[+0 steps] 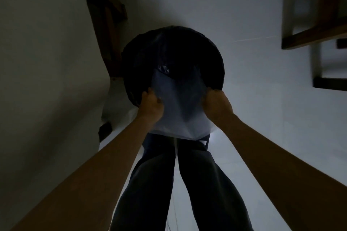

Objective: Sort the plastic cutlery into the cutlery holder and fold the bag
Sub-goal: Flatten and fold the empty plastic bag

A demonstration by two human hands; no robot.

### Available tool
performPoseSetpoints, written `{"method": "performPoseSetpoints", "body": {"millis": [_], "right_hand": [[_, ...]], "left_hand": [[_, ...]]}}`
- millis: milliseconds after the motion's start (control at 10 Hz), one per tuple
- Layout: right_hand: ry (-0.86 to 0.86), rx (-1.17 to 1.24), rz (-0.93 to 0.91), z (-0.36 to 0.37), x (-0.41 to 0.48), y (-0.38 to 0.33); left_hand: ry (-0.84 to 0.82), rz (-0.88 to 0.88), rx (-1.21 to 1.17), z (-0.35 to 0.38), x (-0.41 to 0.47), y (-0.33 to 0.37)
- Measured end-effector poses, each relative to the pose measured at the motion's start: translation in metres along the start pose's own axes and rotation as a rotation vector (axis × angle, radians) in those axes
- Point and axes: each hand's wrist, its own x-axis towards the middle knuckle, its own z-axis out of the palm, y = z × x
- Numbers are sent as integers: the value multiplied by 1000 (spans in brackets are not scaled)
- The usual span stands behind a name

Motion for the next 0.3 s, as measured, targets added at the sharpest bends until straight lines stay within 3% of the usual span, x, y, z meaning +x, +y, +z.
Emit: {"method": "performPoseSetpoints", "body": {"millis": [300], "right_hand": [[-13, -181, -129, -56, -108, -20]], "left_hand": [[-73, 57, 84, -49, -110, 28]]}}
